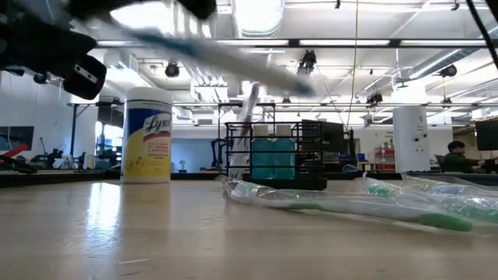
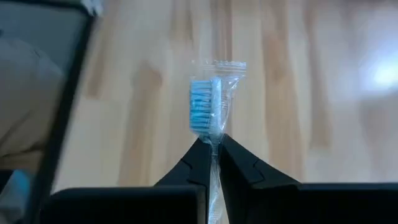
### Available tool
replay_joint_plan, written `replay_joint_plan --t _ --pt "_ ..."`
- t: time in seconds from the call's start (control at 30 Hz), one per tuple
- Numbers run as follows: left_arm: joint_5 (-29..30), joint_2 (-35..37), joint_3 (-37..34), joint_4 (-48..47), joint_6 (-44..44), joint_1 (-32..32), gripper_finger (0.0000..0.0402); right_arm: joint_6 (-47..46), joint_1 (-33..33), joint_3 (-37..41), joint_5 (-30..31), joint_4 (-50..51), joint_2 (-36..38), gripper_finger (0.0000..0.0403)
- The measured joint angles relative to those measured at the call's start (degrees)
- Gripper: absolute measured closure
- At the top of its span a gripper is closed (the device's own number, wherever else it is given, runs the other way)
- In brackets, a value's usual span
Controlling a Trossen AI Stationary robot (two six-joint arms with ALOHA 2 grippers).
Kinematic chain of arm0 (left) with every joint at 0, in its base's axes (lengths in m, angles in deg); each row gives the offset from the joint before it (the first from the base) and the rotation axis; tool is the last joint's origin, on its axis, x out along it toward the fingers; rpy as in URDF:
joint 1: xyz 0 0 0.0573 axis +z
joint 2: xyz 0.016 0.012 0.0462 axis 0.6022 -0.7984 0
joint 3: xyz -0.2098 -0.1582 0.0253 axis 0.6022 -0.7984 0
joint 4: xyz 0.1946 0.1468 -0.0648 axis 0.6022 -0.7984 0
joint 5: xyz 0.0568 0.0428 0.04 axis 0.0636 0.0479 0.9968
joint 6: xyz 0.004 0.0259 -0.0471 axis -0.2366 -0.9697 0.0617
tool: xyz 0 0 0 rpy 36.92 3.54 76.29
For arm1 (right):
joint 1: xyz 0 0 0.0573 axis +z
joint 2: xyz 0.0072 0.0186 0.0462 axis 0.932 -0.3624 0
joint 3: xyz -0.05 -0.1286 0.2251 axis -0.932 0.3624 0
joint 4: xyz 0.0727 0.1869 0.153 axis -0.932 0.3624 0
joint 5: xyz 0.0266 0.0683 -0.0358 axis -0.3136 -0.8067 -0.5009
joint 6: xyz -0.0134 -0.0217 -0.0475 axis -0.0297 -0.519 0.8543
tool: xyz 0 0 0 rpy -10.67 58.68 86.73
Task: Pick & Place toothbrushing station
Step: Put the left blue toothbrush into the wire organizer
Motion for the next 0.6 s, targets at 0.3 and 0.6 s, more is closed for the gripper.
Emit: replay_joint_plan --t 0.3,0.6 --pt "-0.03 0.02 -0.63 0.09 0.24 0.01 0.0396 16.12 2.62 1.21 0.92 -7.8 8.99 0.039" --pt "-0.02 0.04 -1.62 -0.44 0.31 0.0 0.0396 34.13 2.99 18.43 -6.59 -29.43 25.34 0.039"
